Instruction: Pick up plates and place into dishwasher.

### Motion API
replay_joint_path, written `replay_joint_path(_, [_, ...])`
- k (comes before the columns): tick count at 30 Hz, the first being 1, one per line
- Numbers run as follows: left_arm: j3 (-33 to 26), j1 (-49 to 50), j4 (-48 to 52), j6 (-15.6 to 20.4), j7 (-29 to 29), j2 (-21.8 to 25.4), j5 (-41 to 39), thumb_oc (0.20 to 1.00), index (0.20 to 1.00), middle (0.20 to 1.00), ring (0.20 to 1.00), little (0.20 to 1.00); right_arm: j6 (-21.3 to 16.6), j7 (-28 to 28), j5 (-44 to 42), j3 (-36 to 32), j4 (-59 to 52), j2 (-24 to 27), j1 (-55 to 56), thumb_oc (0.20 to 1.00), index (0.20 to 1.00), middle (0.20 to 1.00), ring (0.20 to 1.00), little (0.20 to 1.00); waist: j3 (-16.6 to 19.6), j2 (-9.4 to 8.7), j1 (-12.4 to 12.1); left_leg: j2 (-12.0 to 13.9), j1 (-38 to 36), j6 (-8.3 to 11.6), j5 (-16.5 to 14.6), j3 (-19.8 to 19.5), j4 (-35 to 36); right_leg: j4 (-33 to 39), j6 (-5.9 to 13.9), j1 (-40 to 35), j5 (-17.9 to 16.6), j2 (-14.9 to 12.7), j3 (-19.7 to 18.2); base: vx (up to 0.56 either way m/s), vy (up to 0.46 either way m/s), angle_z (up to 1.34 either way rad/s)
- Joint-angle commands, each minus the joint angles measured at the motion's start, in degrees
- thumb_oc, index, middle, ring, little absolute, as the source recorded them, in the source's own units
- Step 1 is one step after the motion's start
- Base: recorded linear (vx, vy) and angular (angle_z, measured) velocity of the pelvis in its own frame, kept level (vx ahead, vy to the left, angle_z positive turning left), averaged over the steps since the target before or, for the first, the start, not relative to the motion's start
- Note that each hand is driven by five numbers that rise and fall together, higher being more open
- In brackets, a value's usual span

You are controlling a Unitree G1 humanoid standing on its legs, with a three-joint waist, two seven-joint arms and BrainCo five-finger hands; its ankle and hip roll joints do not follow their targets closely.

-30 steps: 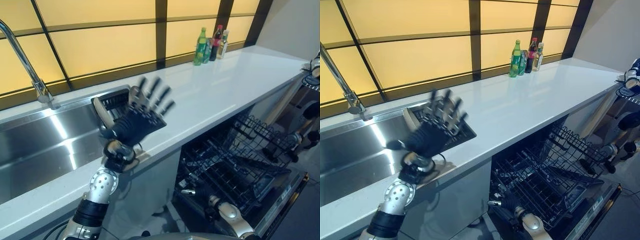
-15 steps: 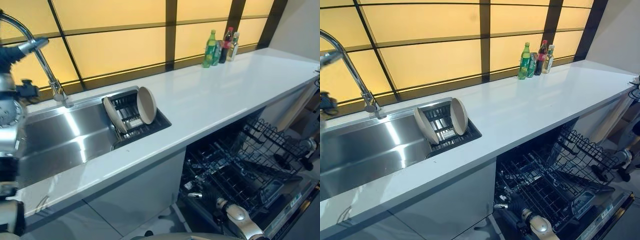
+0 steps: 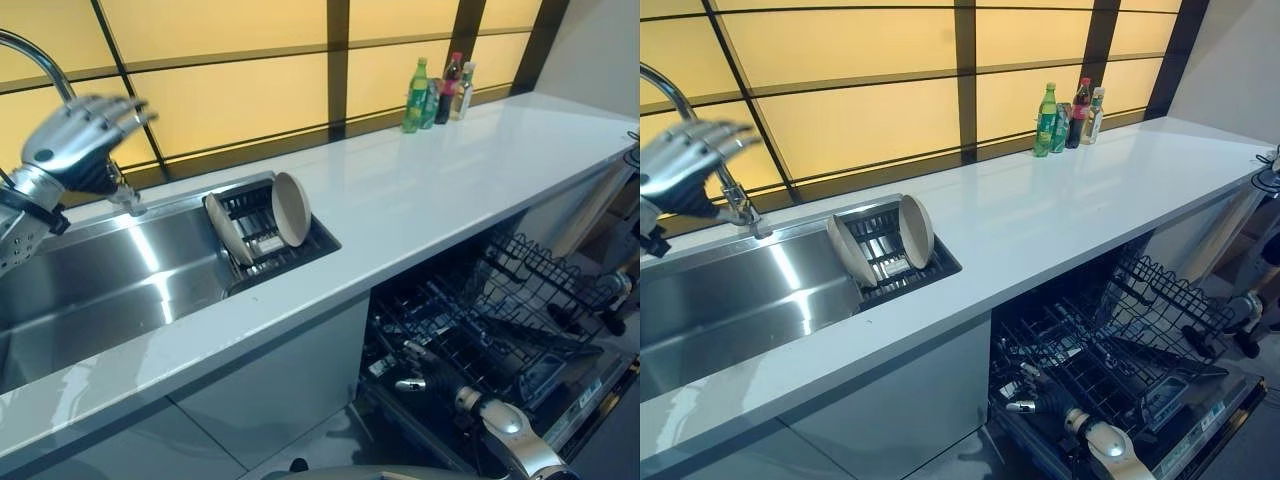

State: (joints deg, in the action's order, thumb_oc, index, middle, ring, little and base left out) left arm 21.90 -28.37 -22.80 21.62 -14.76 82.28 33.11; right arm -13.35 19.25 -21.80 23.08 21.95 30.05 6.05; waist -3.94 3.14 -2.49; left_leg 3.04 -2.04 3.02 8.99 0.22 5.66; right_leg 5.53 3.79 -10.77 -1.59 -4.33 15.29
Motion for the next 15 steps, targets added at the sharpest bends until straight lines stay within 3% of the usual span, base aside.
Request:
replay_joint_path(1, [-2.4, -3.2, -6.4, -1.8, 1.9, 2.9, -0.2, 1.0, 1.0, 1.0, 1.0, 1.0, -3.1, 0.9, -3.0, -0.9, -5.8, 1.9, -2.1, 1.0, 1.0, 1.0, 1.0, 1.0, -4.0, 0.11, 1.8, -4.1, -4.1, -1.7, -9.9, 3.6, -0.7, -0.7, 3.0, 3.3, 0.8, -0.1, -0.8, 0.02, 0.088, -0.08])
replay_joint_path(4, [-2.4, -2.5, -9.0, -0.6, 1.0, 1.3, 0.2, 1.0, 1.0, 1.0, 1.0, 1.0, -2.8, 1.3, -2.5, -1.2, -6.0, 2.1, -1.8, 1.0, 1.0, 1.0, 1.0, 1.0, -4.2, -0.01, 2.2, -4.1, -3.8, -1.7, -9.7, 3.9, -0.7, -0.6, 3.2, 3.7, 0.6, -0.1, -1.1, 0.01, 0.079, -0.14])
replay_joint_path(9, [-0.5, -5.1, -12.8, 1.2, -5.2, -1.5, 2.9, 1.0, 1.0, 1.0, 1.0, 1.0, -2.1, 1.6, -2.5, -0.7, -6.2, 2.9, -2.0, 1.0, 1.0, 1.0, 1.0, 1.0, -5.1, -0.45, 3.0, -4.0, -2.9, -1.67, -9.3, 4.4, -0.7, -0.8, 3.12, 4.9, 0.3, 0.0, -1.7, -0.01, 0.07, -0.03])
replay_joint_path(15, [3.1, -9.7, -15.6, -0.2, -12.6, -3.3, 7.8, 1.0, 1.0, 1.0, 1.0, 1.0, -1.9, 0.5, -3.8, -0.1, -5.6, 3.9, -3.5, 1.0, 1.0, 1.0, 1.0, 1.0, -7.5, -0.93, 3.4, -4.0, -1.4, -1.67, -8.9, 4.4, -0.9, -0.9, 3.03, 6.8, -0.5, 0.0, -2.5, -0.07, 0.065, -0.08])
